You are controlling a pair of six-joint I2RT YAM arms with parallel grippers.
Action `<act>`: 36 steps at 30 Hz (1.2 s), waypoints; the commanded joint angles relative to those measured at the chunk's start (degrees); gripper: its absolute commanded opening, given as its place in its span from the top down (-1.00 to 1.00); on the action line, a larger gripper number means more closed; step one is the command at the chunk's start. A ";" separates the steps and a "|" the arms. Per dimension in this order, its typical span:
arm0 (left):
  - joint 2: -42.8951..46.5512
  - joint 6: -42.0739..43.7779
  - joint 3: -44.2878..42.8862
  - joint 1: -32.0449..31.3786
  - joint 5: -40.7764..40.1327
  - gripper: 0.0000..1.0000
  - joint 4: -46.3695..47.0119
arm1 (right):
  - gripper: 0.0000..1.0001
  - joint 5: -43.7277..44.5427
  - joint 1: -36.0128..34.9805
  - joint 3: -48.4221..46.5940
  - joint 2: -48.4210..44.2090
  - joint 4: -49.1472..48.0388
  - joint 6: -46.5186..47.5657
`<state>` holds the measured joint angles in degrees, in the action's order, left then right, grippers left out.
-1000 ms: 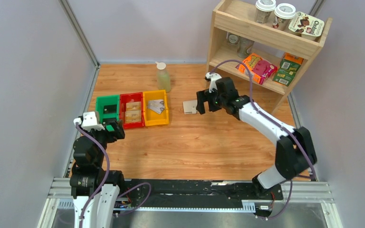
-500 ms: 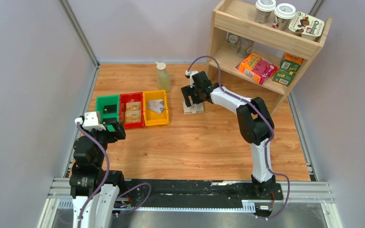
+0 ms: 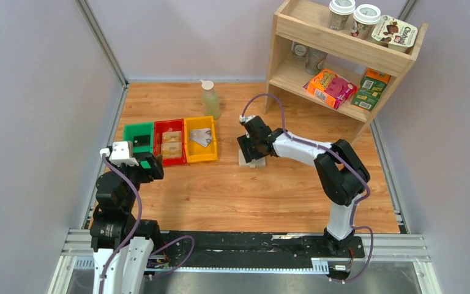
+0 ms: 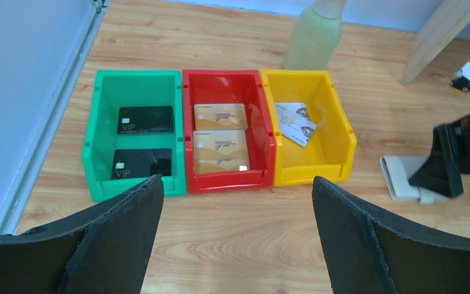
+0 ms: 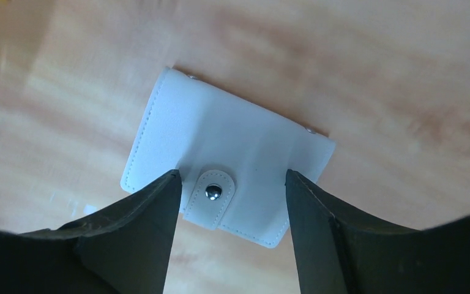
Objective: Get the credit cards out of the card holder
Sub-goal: Move the card holder to the center of the board.
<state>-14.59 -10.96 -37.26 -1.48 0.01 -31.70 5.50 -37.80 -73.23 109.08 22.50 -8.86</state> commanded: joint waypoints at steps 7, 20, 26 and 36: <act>-10.79 -4.32 -3.52 -0.19 9.29 -0.94 0.94 | -0.68 -10.50 -3.43 8.46 -17.58 6.58 -7.85; -10.82 -2.23 -4.05 -0.11 9.13 -0.94 -0.82 | -0.68 -26.41 6.34 -0.51 -6.78 9.67 4.91; -11.33 -3.62 -8.08 -0.11 4.76 -0.94 -4.13 | -0.69 -27.29 6.16 1.68 -3.17 6.15 2.72; -24.07 -8.28 -18.38 -0.19 -0.36 -0.91 -15.75 | -0.63 -26.76 -1.48 15.12 -13.35 -1.57 -9.49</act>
<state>-34.87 -16.23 -53.25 -1.50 0.64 -42.76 -20.10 -35.44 -63.77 101.38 26.20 -10.55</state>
